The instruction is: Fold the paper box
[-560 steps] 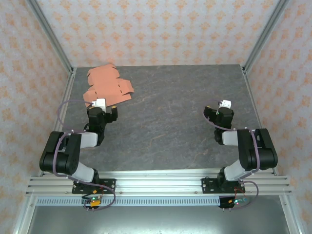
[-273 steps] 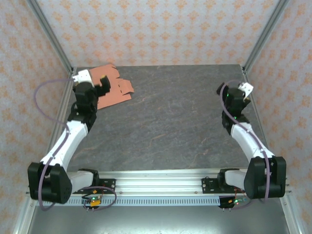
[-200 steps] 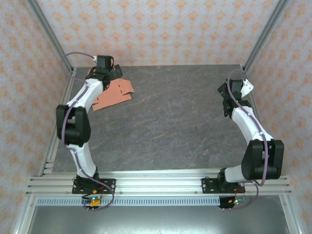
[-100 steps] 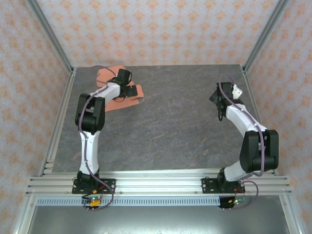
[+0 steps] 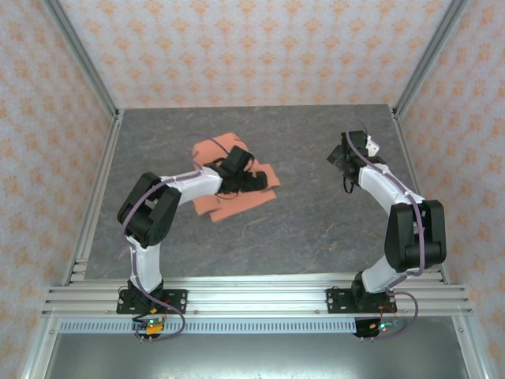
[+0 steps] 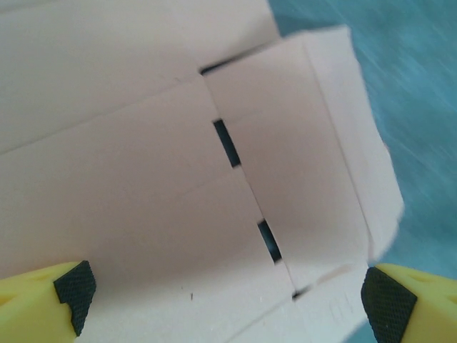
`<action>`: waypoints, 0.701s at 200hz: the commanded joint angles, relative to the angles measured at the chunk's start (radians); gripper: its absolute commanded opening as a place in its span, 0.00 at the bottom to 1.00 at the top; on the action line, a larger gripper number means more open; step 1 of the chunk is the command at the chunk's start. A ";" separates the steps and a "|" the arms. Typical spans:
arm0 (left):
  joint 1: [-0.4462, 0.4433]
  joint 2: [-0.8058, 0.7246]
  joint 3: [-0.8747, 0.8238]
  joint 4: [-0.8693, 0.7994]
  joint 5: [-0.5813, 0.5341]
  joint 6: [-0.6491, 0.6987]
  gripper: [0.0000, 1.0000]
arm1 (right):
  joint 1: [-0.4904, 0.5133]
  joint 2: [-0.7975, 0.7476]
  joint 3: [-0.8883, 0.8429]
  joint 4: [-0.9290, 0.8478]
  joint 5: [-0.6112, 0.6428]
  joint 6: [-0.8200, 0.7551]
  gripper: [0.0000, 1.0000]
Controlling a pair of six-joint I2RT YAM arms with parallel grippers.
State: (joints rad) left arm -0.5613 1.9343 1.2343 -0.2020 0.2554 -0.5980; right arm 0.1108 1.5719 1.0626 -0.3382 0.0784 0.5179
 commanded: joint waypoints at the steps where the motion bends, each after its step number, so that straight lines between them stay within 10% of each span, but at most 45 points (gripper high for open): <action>1: -0.049 -0.018 -0.014 0.044 0.150 -0.058 1.00 | 0.008 0.005 0.024 -0.034 -0.057 0.023 0.96; 78: 0.088 -0.376 -0.025 -0.160 0.001 0.058 1.00 | 0.086 0.022 0.006 -0.058 -0.478 0.218 0.90; 140: 0.139 -0.357 -0.217 -0.052 -0.010 -0.024 1.00 | 0.134 0.024 -0.269 0.422 -0.715 0.661 0.86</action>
State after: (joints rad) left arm -0.4129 1.5398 1.0924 -0.2924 0.2531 -0.5758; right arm 0.2123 1.5929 0.8276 -0.1490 -0.5411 0.9840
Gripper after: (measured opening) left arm 0.998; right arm 0.868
